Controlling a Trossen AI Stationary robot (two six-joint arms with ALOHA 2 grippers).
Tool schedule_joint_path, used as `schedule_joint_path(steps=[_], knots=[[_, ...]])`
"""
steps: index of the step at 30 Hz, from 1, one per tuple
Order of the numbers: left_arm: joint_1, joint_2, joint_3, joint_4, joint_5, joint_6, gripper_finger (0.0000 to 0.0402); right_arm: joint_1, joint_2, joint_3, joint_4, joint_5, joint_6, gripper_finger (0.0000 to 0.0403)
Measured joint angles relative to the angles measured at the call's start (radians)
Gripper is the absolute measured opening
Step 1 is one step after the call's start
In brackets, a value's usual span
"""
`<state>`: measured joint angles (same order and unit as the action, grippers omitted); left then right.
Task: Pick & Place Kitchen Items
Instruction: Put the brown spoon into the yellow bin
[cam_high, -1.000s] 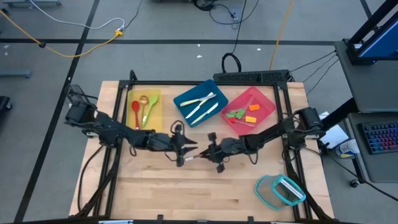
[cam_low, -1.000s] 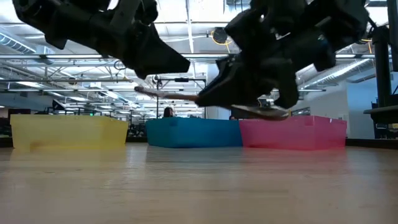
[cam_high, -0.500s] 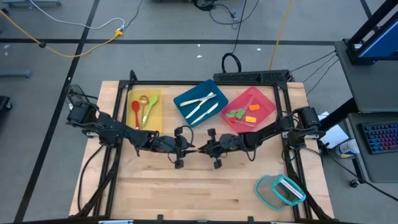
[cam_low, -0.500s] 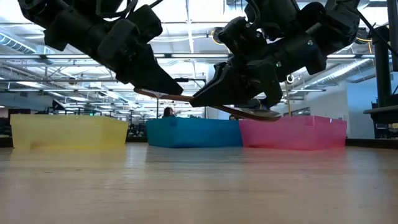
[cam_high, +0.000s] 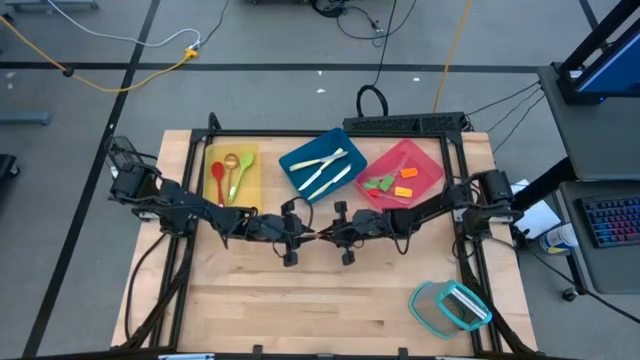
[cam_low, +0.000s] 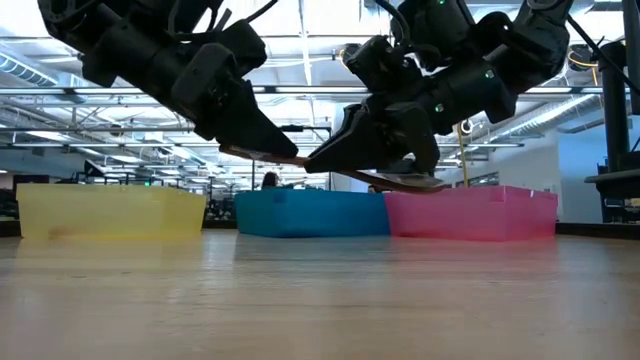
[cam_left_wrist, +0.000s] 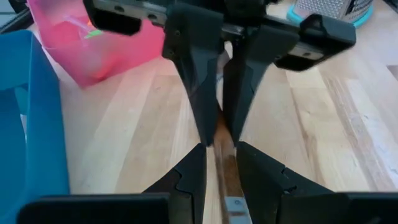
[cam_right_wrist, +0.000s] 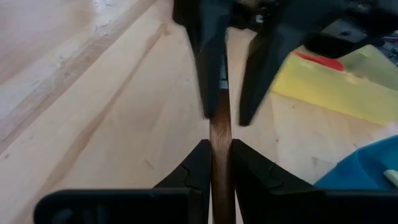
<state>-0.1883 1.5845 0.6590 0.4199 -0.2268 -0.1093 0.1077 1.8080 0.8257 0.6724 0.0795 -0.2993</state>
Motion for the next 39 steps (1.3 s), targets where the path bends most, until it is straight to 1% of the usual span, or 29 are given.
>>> schedule_joint_path(steps=[14, 22, 30, 35, 37, 39], knots=[[0.043, 0.000, -0.001, -0.030, 0.007, 0.030, 0.0093, -0.017, -0.001, 0.001, 0.027, 0.005, 0.000, 0.0039], [0.040, 0.000, -0.001, 0.006, 0.002, 0.079, 0.0093, -0.016, -0.001, 0.001, 0.032, 0.001, 0.000, 0.0039], [0.042, 0.000, -0.001, -0.002, 0.000, 0.079, 0.0092, -0.016, 0.000, 0.000, 0.062, 0.001, -0.005, 0.0054], [0.042, 0.000, -0.001, -0.002, -0.001, 0.079, 0.0092, -0.017, 0.000, 0.000, 0.063, 0.000, -0.012, 0.0057], [0.042, 0.000, -0.001, -0.003, -0.001, 0.079, 0.0084, -0.017, 0.000, 0.000, 0.063, 0.000, -0.025, 0.0057], [0.042, 0.000, -0.001, -0.007, -0.001, 0.079, 0.0062, -0.017, 0.000, 0.000, 0.063, 0.001, -0.031, 0.0058]])
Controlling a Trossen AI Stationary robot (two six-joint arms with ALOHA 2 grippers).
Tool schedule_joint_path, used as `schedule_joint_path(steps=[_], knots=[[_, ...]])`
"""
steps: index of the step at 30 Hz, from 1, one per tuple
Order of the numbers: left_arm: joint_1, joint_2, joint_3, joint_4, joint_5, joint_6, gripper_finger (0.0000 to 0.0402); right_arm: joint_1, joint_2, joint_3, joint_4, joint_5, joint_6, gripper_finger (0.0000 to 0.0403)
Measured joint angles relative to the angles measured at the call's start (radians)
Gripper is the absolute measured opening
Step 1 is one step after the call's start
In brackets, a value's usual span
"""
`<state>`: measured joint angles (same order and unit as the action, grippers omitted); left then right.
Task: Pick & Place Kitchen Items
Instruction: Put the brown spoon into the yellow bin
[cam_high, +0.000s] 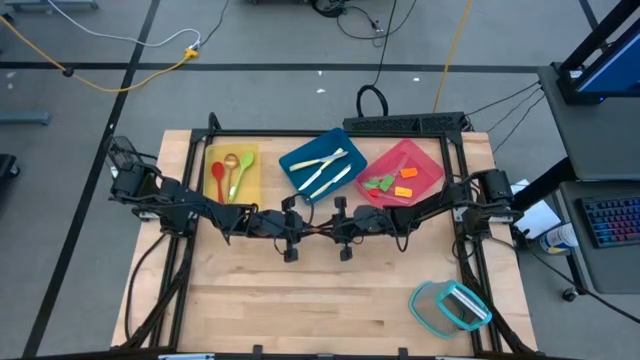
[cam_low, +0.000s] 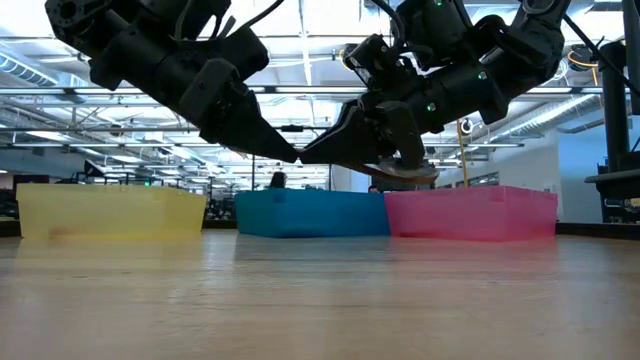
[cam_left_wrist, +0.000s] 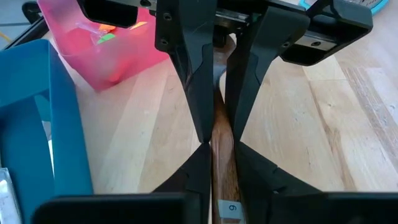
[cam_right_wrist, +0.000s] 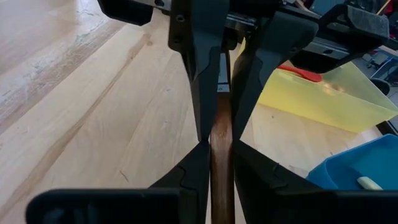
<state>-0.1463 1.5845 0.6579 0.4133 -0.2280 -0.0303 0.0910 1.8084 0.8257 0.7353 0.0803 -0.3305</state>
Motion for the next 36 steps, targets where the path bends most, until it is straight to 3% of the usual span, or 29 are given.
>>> schedule_joint_path(steps=[2, 24, 31, 36], knots=[[0.000, 0.000, 0.000, 0.000, 0.000, 0.000, 0.0045, 0.000, 0.000, 0.000, 0.000, 0.000, -0.001, 0.0058], [-0.005, 0.000, 0.000, -0.029, -0.017, -0.035, 0.0045, 0.002, -0.001, 0.002, -0.014, -0.003, -0.077, 0.0062], [-0.005, 0.000, 0.000, -0.030, -0.029, -0.036, 0.0045, 0.003, -0.002, 0.002, -0.018, -0.005, -0.068, 0.0125], [-0.004, 0.000, 0.000, -0.047, -0.121, -0.063, 0.0045, 0.022, -0.002, 0.002, 0.021, 0.046, -0.049, 0.0169]])
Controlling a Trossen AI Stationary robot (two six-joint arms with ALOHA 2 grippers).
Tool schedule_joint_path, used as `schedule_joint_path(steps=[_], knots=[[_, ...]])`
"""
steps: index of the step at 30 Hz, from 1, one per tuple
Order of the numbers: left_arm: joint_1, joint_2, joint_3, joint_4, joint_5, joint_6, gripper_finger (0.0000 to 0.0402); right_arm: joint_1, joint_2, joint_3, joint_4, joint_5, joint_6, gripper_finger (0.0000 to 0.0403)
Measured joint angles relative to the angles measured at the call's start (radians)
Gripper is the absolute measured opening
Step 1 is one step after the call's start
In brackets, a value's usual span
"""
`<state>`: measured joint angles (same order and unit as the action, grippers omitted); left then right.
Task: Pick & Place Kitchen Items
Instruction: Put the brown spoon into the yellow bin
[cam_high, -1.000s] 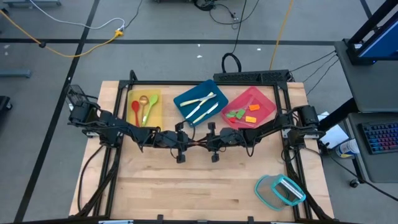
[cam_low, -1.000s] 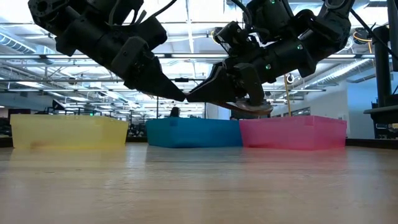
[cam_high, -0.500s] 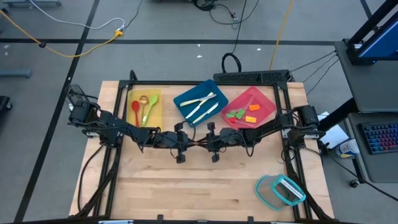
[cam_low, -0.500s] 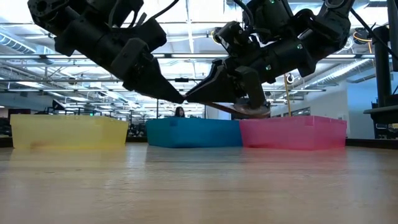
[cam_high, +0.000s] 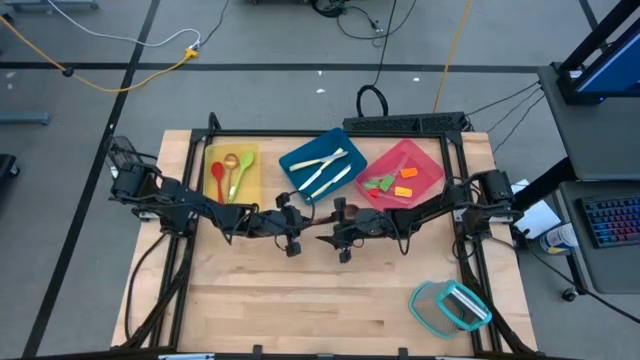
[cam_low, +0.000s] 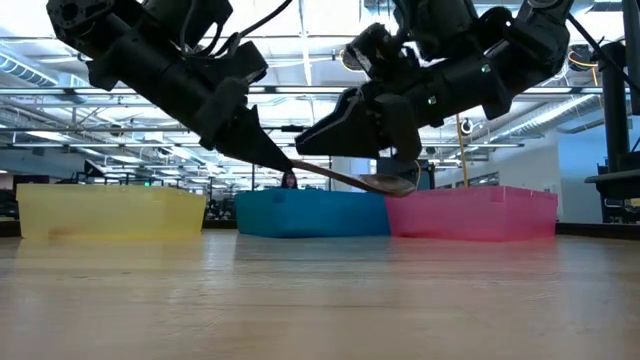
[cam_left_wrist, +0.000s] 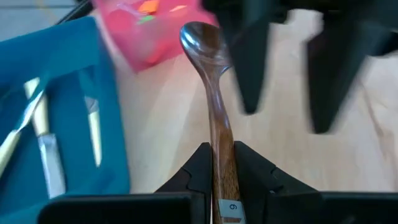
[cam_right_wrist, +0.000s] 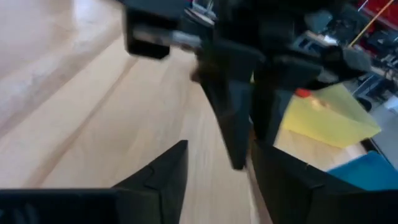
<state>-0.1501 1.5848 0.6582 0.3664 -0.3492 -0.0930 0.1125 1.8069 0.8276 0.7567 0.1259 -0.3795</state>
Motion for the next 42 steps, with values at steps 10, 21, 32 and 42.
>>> schedule_joint_path(steps=[10, 21, 32, 42], knots=[[-0.049, -0.117, 0.000, -0.210, -0.133, -0.139, 0.0045, 0.118, 0.000, 0.000, 0.044, 0.001, -0.111, 0.0189], [-0.188, -0.508, 0.000, -0.686, -0.595, -0.492, 0.0045, 0.157, 0.000, 0.000, 0.062, 0.000, -0.076, 0.0168], [-0.162, -0.606, -0.006, -1.385, -0.672, -1.254, 0.0056, 0.156, 0.000, 0.000, 0.063, 0.002, -0.022, 0.0164], [-0.074, -0.519, -0.156, -1.380, -0.488, -1.551, 0.0054, 0.156, 0.000, 0.000, 0.066, 0.003, -0.025, 0.0162]])
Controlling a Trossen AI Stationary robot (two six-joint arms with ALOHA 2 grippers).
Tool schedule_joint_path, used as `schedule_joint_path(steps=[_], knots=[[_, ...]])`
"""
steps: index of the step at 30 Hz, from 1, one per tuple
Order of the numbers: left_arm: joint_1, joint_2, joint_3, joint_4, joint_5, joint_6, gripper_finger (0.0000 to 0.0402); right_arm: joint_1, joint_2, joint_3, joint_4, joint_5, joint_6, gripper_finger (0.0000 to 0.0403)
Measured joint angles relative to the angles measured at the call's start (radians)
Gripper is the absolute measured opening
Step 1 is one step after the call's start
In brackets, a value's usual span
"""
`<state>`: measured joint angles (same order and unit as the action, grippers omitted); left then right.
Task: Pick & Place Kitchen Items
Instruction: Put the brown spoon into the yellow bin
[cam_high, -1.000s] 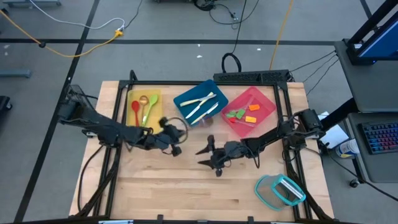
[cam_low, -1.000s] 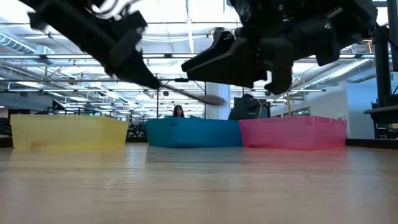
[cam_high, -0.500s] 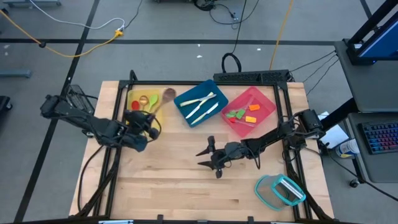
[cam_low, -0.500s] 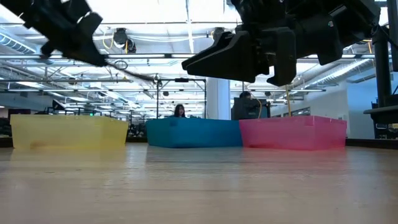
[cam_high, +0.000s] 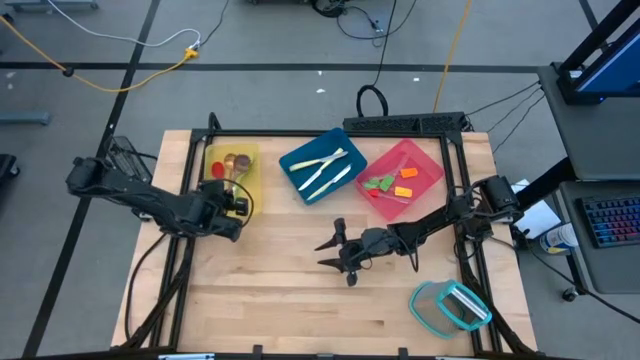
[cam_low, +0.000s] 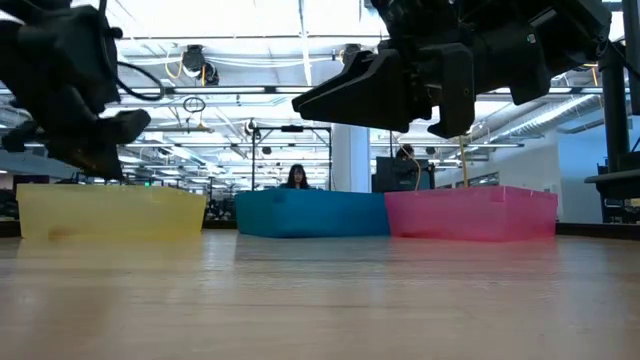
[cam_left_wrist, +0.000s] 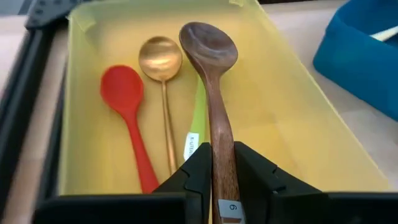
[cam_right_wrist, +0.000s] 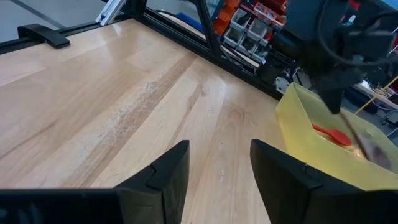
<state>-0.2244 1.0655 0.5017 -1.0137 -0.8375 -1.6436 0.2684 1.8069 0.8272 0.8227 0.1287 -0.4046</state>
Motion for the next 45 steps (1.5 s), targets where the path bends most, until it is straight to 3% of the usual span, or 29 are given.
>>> schedule_joint_path(steps=[9, 19, 27, 34, 38, 45], knots=[[0.058, 0.042, -0.080, 0.259, -0.022, 0.103, 0.0096, 0.000, 0.000, 0.000, 0.020, 0.000, -0.008, 0.0160], [0.118, 0.041, -0.082, 0.275, -0.010, 0.275, 0.0097, 0.000, 0.000, -0.001, 0.015, 0.000, -0.008, 0.0161], [0.214, 0.041, -0.082, 0.247, -0.009, 0.369, 0.0077, 0.000, 0.000, -0.001, 0.015, 0.000, -0.008, 0.0158], [0.290, 0.041, -0.082, 0.196, -0.002, 0.385, 0.0035, 0.000, 0.000, -0.001, 0.013, 0.000, -0.008, 0.0161], [0.279, 0.041, -0.058, 0.201, 0.022, 0.409, 0.0006, -0.001, 0.000, -0.001, 0.011, 0.000, -0.008, 0.0160], [0.206, 0.033, 0.051, 0.264, 0.038, 0.485, 0.0005, -0.013, 0.000, -0.001, -0.003, 0.000, 0.000, 0.0159]])
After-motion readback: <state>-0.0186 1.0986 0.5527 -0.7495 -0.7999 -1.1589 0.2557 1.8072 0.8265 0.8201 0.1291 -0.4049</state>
